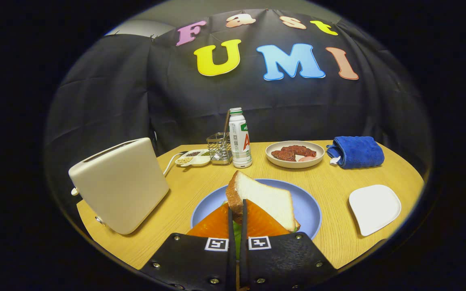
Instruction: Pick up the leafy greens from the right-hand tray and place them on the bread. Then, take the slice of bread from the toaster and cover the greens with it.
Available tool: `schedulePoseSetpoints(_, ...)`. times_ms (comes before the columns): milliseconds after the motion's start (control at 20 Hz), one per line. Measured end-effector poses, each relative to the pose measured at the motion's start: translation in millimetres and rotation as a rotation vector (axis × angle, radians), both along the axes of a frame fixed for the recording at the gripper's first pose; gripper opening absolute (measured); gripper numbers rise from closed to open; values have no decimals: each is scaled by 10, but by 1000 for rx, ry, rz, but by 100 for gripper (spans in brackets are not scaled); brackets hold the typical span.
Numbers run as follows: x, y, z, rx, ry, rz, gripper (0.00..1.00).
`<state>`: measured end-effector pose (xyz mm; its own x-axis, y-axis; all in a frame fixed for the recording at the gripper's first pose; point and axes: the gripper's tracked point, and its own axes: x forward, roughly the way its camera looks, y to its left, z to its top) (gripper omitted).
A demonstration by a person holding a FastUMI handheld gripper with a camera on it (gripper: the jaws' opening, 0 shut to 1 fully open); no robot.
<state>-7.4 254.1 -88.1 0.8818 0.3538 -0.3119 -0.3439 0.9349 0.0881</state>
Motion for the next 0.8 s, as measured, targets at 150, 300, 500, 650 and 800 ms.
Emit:
schedulePoseSetpoints(150, -15, 55, -144, 4, 53, 22, 4)
schedulePoseSetpoints(300, -15, 64, -161, -21, 44, 20, 4)
schedulePoseSetpoints(500, 1, 81, -199, -34, 50, 21, 4)
schedulePoseSetpoints(650, -10, 78, -175, -35, 37, 21, 4)
schedulePoseSetpoints(800, -29, 74, -122, -62, 0, 9, 9)
